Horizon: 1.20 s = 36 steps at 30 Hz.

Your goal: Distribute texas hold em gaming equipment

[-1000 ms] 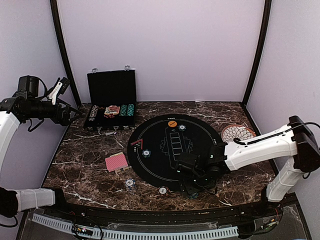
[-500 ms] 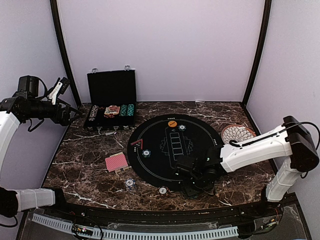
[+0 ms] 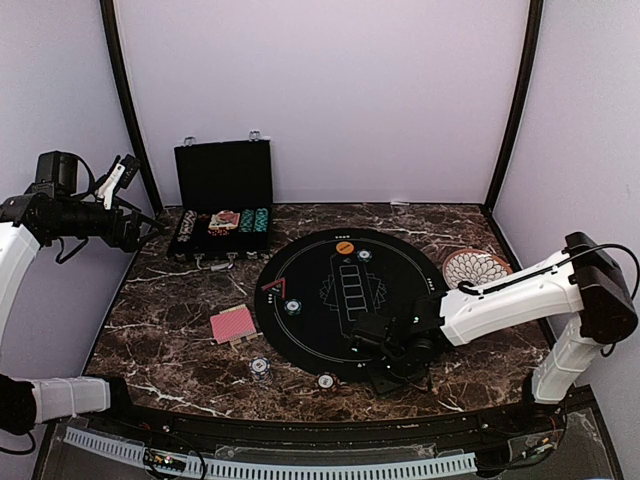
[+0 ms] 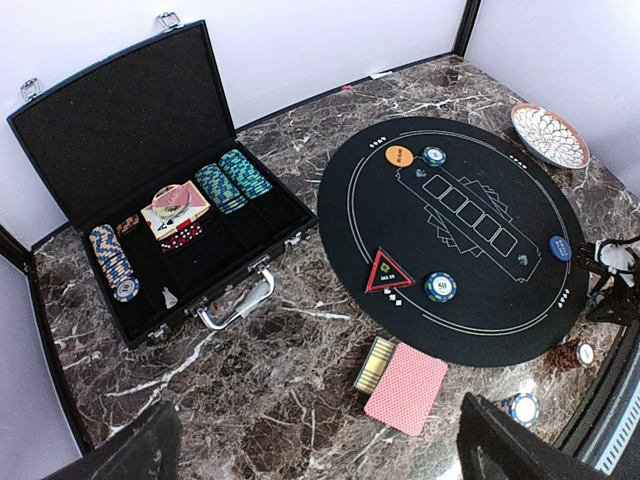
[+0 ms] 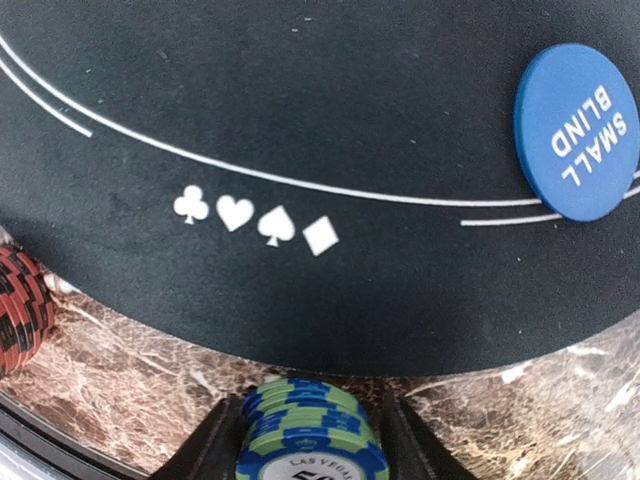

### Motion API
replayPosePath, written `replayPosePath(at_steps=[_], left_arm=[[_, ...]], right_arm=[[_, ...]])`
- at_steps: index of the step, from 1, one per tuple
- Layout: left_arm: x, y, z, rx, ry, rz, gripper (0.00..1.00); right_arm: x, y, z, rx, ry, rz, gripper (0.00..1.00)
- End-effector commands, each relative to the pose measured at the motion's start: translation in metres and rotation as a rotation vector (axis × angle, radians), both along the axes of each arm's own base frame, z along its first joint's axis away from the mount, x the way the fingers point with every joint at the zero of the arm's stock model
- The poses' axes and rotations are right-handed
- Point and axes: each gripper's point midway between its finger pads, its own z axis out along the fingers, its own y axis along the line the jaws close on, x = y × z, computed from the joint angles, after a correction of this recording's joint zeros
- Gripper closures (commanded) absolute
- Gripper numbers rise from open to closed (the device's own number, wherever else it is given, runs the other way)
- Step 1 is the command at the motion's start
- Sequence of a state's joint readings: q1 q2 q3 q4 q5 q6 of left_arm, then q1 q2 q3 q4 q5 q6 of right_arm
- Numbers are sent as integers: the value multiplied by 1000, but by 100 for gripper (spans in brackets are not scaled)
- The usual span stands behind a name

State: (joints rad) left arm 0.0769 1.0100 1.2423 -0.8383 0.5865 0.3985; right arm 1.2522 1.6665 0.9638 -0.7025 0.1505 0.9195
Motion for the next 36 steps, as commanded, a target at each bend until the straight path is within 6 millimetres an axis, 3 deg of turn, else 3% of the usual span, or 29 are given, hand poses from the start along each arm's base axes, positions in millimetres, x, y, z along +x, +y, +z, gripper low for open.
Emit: replayPosePath(at_steps=[1,7,23,31,36], left_arm=[[-2,-1,10,2,-36,-12,1],[-4,-2,9,-2,-31,-19,1],[-4,-3,8,-4,-27,-27,1],[-3,-3,9,-6,-27,-24,1],[-4,-3,11,-6,-33,-24,1]], right_arm=[[2,4,12,14,-22,5,56],[5,3,25,6,-39,7,61],[16,7,50,13,-85,10,60],[69,13,60,34,-145,-32,60],[99,24,52,35,-156,-26,60]])
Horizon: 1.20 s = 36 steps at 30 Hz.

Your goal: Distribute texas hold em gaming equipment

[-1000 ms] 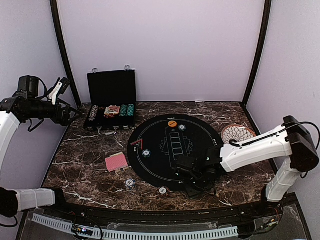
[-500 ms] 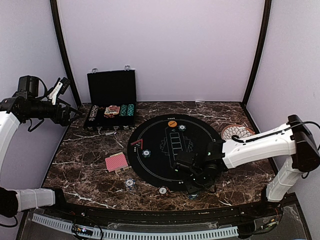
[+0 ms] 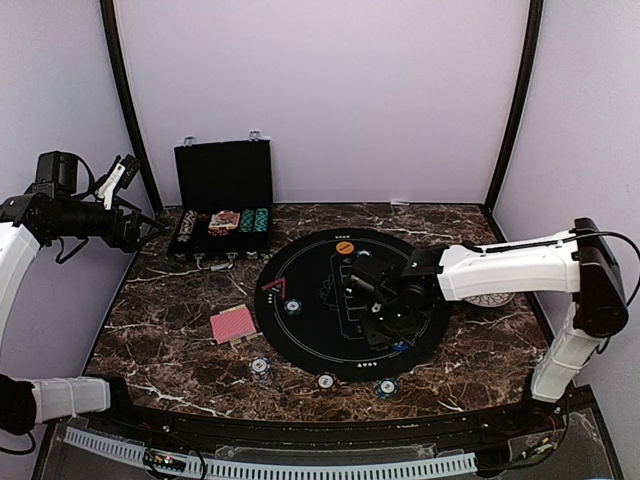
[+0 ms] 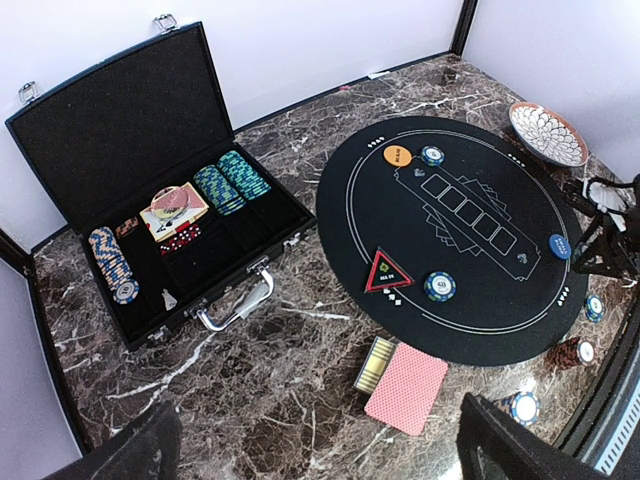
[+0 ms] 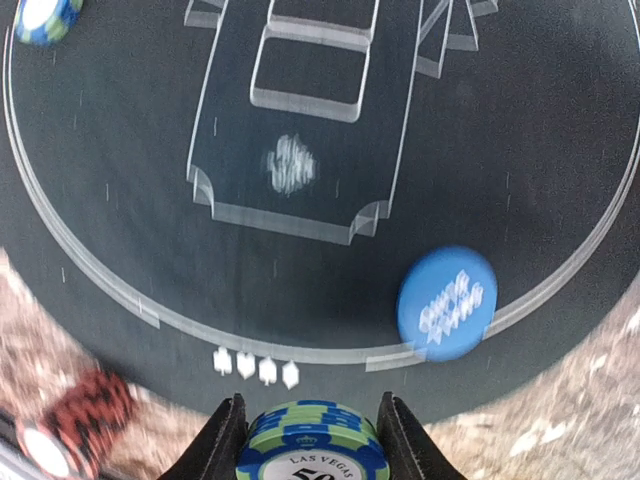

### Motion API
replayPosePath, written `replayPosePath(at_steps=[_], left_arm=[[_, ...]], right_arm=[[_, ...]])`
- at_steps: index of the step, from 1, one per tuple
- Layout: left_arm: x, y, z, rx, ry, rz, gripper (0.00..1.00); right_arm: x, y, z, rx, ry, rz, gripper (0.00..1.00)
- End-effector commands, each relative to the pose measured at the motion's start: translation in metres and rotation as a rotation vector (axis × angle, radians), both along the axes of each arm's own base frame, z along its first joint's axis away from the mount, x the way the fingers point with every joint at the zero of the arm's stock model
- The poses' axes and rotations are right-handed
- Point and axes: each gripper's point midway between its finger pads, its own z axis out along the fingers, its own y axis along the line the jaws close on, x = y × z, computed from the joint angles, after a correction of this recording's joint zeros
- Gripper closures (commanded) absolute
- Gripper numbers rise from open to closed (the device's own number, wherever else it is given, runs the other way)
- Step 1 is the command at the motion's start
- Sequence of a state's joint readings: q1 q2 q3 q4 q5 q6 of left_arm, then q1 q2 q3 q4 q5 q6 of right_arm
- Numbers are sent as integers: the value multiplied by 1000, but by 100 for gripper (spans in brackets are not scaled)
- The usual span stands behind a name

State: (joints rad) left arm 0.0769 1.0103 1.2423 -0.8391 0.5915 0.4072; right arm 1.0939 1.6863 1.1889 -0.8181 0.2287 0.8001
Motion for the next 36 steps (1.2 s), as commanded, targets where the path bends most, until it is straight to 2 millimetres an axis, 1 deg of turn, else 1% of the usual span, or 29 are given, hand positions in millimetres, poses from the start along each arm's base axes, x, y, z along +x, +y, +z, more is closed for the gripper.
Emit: replayPosePath(at_steps=[1,3,6,10,13,21,27,29,32,34,36], left_arm=[[-4,-2,12,-8,-33,-16,1],[-5,-2,13,-7,-35,-16,1],[-5,-2,12,-3,-35,-17,1],[-5,-2,11,0,-33,-17,1],[-4,-1,10,1,-30,-18,1],[-3,-1,10,3,-29,-18,1],[-3,-1,8,6,-27,-19,1],[-3,-1,8,7,-25,-19,1],[-3,-1,8,8,-27,-18,1],[-3,-1,9,7,-27,-20,1],[-3,-1,9,7,-27,-21,1]], right_arm=[[29,15,-4,6,-39,34,60],[33,19,-10,1,-33,41,60],[37,17,-22,-18,-22,42,60],[39,9,-35,-28,-12,25,60],[40,4,-41,-27,-11,9,60],[34,-5,-62,-38,21,-2,60],[27,-11,-66,-37,37,-9,59],[25,-12,-66,-33,43,-7,55],[25,-11,-65,-27,45,-6,41],[26,-9,-62,-19,41,-4,33],[29,-6,-55,-11,30,0,30]])
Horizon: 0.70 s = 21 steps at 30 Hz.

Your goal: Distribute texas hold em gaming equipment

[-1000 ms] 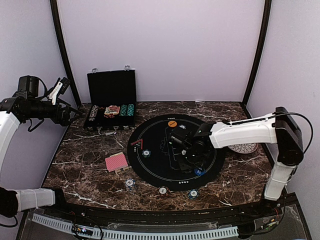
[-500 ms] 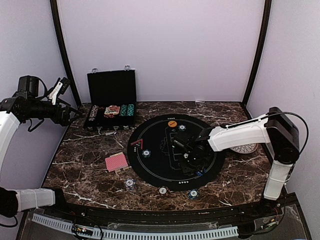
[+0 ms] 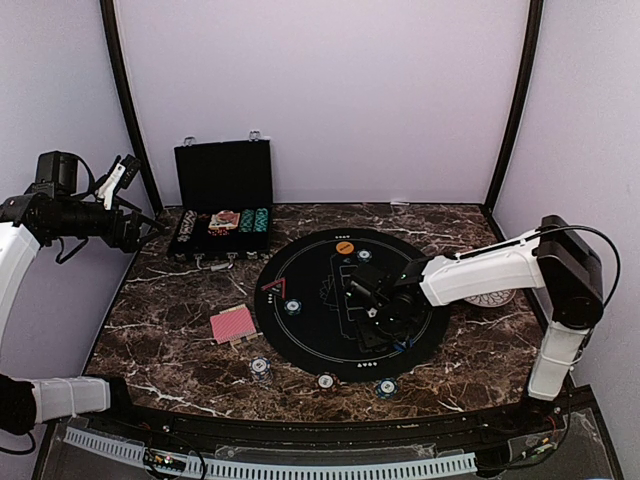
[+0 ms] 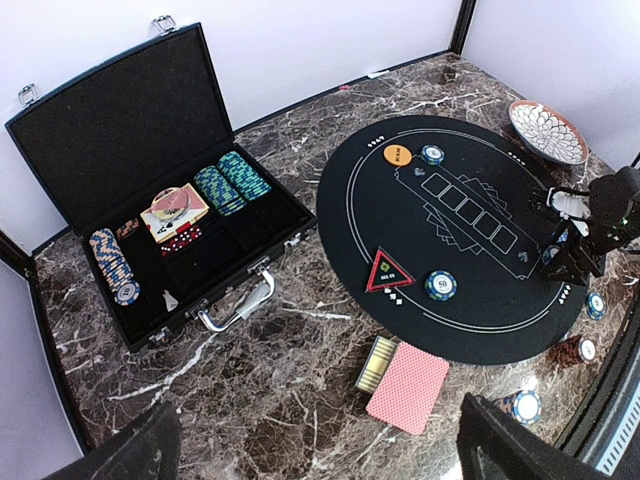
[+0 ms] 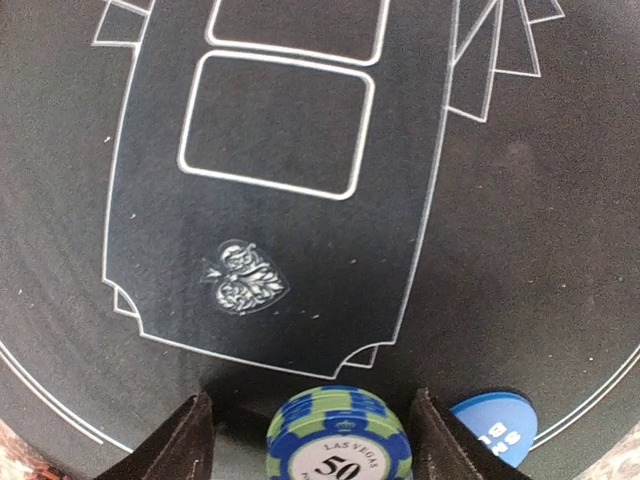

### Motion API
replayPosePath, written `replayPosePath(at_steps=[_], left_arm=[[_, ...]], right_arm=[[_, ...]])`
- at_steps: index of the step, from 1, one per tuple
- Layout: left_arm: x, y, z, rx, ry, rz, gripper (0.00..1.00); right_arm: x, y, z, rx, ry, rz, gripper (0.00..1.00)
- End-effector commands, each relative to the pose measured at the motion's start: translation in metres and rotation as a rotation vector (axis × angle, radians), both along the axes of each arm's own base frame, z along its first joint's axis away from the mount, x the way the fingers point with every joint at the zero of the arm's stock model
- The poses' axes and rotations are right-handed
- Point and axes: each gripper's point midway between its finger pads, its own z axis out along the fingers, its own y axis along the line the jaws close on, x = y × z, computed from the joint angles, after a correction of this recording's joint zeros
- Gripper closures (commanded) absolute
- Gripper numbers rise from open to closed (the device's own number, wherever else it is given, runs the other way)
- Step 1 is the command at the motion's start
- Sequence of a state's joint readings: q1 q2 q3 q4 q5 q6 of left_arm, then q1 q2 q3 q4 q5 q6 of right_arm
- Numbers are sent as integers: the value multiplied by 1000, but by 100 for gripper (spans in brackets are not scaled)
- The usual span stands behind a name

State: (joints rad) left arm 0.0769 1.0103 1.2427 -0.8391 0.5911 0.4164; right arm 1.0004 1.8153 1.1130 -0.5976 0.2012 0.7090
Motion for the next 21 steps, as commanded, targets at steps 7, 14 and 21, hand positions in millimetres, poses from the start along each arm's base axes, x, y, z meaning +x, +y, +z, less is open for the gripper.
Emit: replayPosePath(at_steps=[7,14,21], left_arm=[[-4,0,9,5,-22,-13,1],[-4,0,10,11,-23,-12,1],[-4,0,11,10,-24,-13,1]], right_arm=[[5,11,53,30,-59,16,30],[-40,40,86,26,-75,122,30],[-100,83,77,26,-16,272,22]])
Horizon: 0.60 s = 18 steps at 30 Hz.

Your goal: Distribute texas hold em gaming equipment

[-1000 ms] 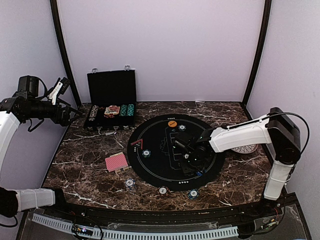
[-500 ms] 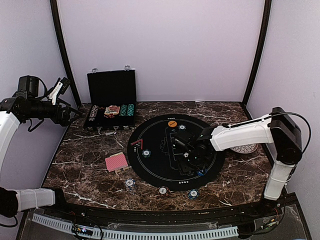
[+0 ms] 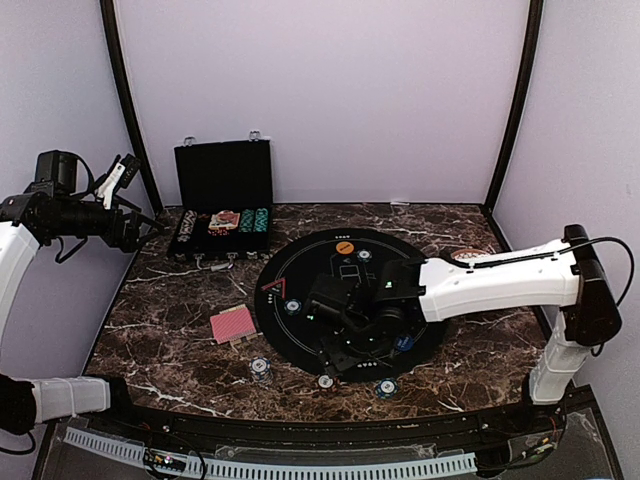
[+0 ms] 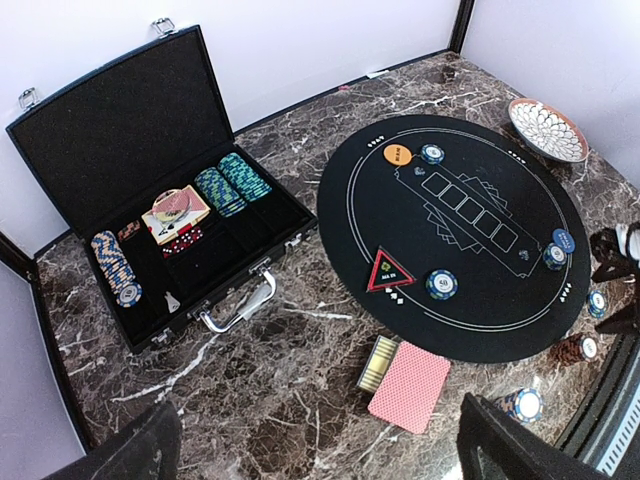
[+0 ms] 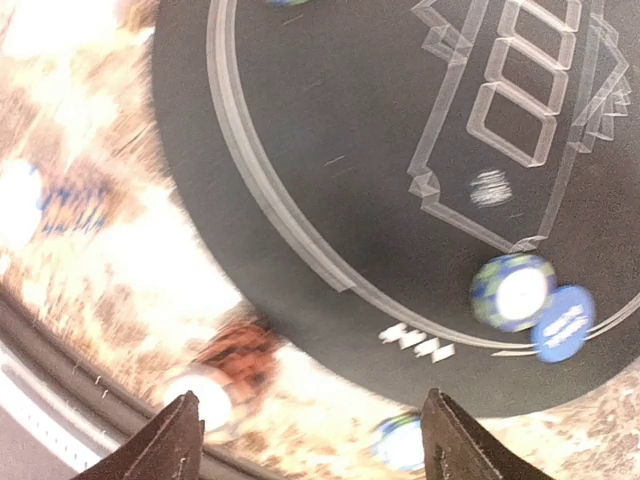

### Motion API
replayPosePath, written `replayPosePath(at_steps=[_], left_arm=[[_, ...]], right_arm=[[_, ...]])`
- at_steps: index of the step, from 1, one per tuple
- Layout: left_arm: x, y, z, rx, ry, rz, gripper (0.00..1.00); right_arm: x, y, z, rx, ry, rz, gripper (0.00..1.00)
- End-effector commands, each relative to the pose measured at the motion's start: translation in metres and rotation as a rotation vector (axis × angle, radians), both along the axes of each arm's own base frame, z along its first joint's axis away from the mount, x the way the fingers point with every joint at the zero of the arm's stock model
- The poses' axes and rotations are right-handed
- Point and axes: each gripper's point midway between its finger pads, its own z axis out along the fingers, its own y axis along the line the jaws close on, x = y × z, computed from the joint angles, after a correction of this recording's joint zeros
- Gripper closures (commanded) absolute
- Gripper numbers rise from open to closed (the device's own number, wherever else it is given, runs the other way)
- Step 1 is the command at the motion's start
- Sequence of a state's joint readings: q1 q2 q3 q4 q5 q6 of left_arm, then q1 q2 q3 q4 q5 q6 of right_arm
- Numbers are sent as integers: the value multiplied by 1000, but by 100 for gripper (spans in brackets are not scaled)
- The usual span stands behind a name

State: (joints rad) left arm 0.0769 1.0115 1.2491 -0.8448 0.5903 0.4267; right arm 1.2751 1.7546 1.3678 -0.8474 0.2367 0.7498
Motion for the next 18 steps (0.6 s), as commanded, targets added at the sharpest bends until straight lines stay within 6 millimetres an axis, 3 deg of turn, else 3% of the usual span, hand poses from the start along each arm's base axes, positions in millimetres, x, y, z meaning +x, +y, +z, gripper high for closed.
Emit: replayPosePath(at_steps=[1,8,18], left_arm=[[-4,-1,9,1,-16,-10,1],[-6,-1,12,4,-20,-13,1],[-8,-1,14,7,-30,-12,1]], right_arm=[[-29,18,-10,-38,35,60,20],[-41,41,-26,-56,51,121,13],[-40,43,-38,-79,56,132,13]])
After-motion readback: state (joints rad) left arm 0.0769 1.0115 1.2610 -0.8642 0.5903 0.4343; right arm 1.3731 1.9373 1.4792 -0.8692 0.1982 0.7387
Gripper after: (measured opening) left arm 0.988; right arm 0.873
